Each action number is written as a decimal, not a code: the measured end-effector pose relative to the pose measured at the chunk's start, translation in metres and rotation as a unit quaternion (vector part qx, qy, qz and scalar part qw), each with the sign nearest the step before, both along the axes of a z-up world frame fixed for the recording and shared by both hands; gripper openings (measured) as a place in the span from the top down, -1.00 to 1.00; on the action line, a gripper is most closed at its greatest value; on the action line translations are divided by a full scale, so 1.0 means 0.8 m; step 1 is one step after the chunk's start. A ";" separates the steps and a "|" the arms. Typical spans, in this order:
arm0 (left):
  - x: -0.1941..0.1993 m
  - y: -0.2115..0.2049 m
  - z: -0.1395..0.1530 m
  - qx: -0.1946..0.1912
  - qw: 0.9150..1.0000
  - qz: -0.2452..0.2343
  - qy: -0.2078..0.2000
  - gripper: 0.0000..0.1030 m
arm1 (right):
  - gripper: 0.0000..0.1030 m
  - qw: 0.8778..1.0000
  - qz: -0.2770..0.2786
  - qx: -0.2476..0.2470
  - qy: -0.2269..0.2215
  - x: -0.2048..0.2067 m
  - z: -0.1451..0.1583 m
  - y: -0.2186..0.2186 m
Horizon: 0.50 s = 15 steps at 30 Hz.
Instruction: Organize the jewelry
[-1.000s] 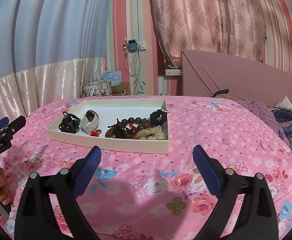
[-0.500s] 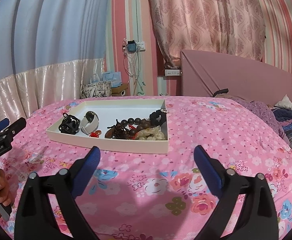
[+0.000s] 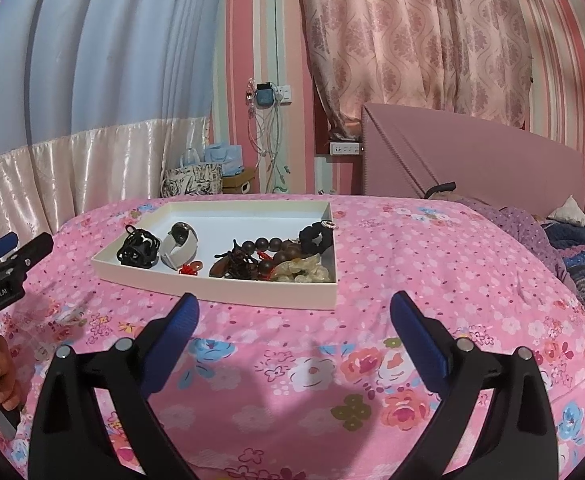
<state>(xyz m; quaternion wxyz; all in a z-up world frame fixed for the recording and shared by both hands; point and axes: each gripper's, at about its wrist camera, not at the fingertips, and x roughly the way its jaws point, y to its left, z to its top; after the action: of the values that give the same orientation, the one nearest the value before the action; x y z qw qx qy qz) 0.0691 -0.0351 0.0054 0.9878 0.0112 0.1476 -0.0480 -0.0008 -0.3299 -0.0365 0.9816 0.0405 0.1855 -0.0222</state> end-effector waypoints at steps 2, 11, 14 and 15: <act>0.001 0.001 -0.001 0.000 1.000 0.000 0.000 -0.94 | -0.88 1.000 0.000 -0.003 0.001 0.000 0.001 0.001; 0.003 0.000 0.000 0.003 1.000 -0.002 -0.003 -0.94 | -0.89 1.000 -0.002 0.000 -0.001 0.000 0.003 0.002; 0.002 0.000 0.000 0.004 1.000 -0.002 -0.004 -0.94 | -0.89 1.000 -0.002 0.002 0.000 0.000 0.003 0.001; 0.003 0.000 0.000 0.005 1.000 -0.002 -0.004 -0.94 | -0.89 1.000 -0.002 0.002 0.000 -0.001 0.003 0.002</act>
<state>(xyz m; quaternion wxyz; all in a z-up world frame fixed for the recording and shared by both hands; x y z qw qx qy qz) 0.0711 -0.0352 0.0056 0.9883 0.0165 0.1436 -0.0490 -0.0017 -0.3287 -0.0344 0.9815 0.0430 0.1852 -0.0239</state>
